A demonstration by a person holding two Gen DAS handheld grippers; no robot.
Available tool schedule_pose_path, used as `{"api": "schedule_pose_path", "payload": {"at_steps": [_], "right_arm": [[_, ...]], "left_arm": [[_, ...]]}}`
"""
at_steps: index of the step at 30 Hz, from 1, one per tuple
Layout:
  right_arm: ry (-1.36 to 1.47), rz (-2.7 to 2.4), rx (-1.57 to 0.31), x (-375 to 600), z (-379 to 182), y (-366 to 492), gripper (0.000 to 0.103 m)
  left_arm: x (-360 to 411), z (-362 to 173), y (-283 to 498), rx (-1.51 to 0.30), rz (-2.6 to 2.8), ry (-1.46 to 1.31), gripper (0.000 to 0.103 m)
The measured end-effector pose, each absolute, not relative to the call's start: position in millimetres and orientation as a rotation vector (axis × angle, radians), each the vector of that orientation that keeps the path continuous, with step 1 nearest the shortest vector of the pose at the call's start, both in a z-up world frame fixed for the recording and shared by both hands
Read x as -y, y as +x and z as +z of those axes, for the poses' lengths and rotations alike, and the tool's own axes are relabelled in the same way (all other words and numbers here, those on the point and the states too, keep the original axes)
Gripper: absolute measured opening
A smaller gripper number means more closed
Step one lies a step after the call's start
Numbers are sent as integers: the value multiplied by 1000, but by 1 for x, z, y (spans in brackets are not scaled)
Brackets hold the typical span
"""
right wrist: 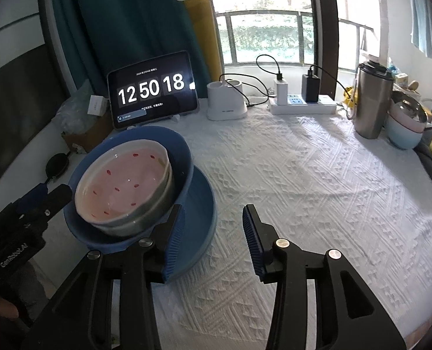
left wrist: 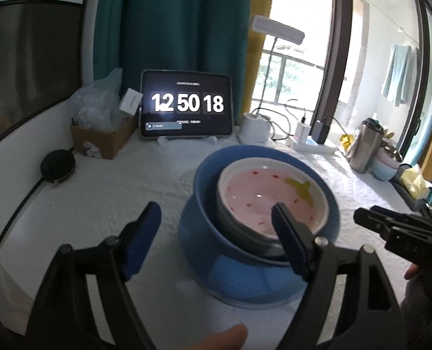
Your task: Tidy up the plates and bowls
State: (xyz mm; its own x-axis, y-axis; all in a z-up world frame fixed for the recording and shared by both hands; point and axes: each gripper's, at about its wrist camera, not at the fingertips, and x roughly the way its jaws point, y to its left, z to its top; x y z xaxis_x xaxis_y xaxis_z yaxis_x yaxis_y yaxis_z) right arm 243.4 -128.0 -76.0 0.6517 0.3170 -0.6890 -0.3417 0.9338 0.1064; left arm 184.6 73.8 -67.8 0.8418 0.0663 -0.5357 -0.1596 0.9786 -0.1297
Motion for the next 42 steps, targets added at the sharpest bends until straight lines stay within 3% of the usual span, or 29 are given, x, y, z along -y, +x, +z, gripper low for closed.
{"api": "schedule_pose_path", "payload": {"at_steps": [19, 42], "right_arm": [[-10, 277, -714, 170, -66, 207, 44], [-4, 169, -540, 227, -20, 139, 45]], "left_arm": [[-21, -51, 146, -510, -24, -113, 86], [14, -7, 96, -379, -89, -77, 87]]}}
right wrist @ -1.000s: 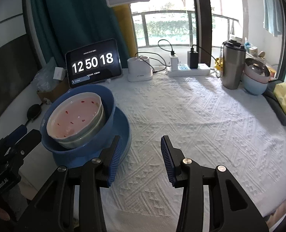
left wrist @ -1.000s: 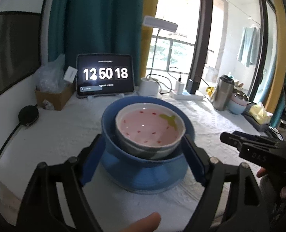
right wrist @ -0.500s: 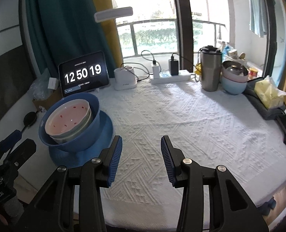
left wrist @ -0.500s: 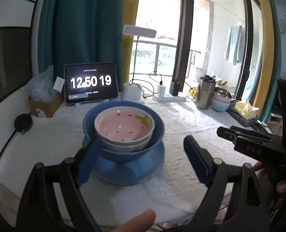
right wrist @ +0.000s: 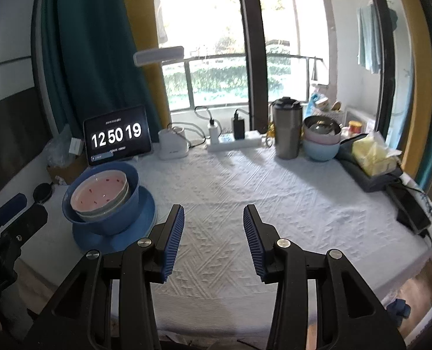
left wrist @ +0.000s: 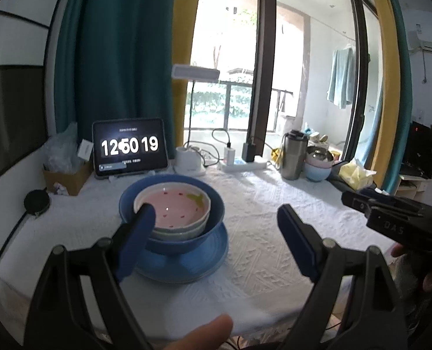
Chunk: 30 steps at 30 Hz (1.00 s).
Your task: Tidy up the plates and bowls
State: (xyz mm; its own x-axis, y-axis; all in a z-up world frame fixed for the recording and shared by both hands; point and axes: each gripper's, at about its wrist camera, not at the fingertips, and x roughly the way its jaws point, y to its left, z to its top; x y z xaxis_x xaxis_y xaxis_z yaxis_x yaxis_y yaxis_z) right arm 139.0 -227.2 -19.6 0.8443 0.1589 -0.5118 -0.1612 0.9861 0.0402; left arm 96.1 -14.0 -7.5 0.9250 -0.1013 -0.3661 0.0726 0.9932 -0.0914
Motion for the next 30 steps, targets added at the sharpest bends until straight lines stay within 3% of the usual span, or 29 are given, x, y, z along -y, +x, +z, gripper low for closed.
{"api": "schedule_pose_path", "payload": {"at_steps": [15, 19, 23, 30], "right_arm": [[-52, 123, -358, 243, 26, 87, 58], [-55, 109, -325, 246, 36, 80, 67], [-77, 90, -298, 246, 42, 75, 76], [-70, 79, -274, 249, 47, 71, 79]], "left_arm": [[8, 31, 65, -254, -11, -49, 87], [2, 39, 59, -224, 23, -45, 99], [-5, 43, 57, -208, 41, -49, 101], [-6, 48, 49, -188, 36, -39, 101]]}}
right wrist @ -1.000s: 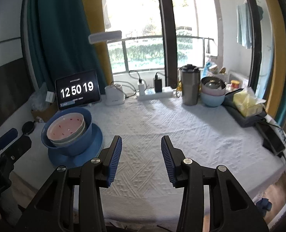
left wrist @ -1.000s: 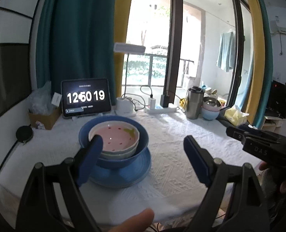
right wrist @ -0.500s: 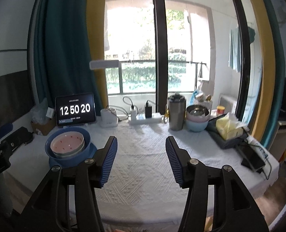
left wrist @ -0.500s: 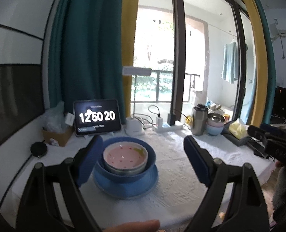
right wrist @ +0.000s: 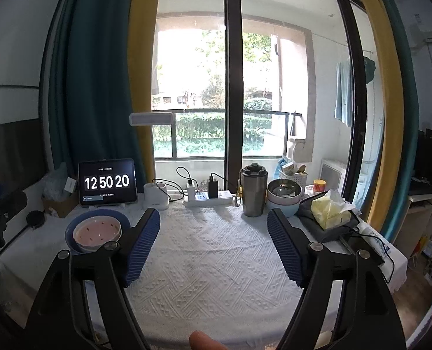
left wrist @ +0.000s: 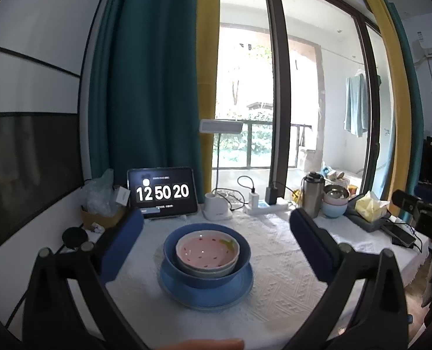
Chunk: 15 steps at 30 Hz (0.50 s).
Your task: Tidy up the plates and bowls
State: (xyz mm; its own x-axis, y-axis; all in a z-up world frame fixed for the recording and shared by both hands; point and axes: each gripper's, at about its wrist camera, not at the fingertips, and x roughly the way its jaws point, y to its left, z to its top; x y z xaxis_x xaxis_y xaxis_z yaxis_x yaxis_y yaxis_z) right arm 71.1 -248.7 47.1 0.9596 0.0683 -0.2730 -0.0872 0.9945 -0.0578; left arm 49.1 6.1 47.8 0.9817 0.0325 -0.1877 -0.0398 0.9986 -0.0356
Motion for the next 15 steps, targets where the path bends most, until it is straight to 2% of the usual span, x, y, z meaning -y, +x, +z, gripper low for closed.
{"api": "schedule_pose_path", "payload": {"at_steps": [15], "right_arm": [[-76, 71, -269, 249, 49, 67, 79]], "left_arm": [[-10, 50, 48, -183, 51, -58, 102]]}}
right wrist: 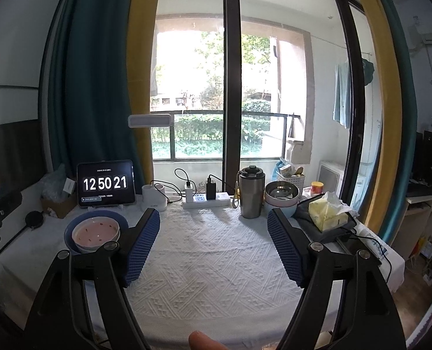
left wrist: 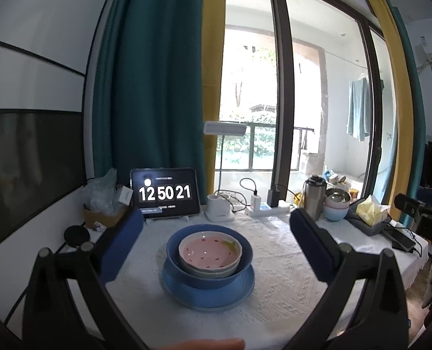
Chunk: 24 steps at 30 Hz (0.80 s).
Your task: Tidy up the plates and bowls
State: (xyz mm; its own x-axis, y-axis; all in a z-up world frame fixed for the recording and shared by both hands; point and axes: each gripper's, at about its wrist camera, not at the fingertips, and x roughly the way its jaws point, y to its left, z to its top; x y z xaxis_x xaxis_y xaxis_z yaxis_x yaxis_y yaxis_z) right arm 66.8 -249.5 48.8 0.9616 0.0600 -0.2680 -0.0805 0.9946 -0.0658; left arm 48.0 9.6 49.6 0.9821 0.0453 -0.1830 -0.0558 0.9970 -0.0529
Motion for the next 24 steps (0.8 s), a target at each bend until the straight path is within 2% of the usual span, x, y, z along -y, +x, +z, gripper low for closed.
{"api": "schedule_pose_path", "payload": {"at_steps": [24], "right_arm": [[-67, 70, -275, 251, 46, 69, 79]], "left_arm": [[-5, 49, 44, -173, 33, -50, 102]]}}
